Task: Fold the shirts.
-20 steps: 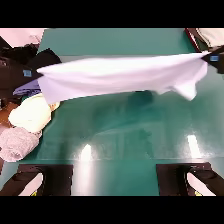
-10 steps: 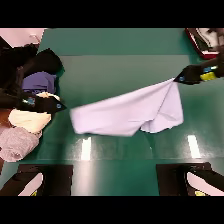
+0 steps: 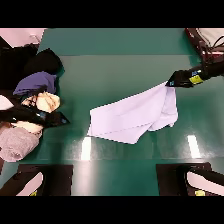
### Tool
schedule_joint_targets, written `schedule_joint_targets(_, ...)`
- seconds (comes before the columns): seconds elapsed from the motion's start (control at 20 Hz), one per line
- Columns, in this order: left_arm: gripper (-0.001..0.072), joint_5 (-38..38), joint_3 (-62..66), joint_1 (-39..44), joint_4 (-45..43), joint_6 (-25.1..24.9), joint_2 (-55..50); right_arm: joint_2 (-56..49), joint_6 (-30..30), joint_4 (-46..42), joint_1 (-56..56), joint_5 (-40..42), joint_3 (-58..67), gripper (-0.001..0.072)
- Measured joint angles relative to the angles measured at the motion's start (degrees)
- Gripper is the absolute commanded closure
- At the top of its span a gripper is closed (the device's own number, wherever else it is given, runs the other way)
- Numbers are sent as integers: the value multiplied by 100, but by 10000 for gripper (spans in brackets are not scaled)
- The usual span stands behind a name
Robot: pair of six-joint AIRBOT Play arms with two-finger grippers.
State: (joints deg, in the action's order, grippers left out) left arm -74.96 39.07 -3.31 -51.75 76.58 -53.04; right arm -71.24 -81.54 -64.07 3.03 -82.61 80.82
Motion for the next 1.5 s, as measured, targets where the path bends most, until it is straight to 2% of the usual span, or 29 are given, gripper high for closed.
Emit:
schedule_joint_targets(0.35,169,2022,-1016,1399,1110,-142,-170,664,0,-4,70,428,-481,272)
schedule_joint_targets(0.55,169,2557,-1073,1860,1637,-426,-584,748,0,0,74,442,-555,272)
schedule_joint_targets(0.85,169,2715,-874,2385,2107,-817,-1071,778,-4,2,74,380,-584,272)
schedule_joint_targets(1.5,169,2424,-789,2509,1722,-511,-1172,778,-11,0,74,317,-584,272)
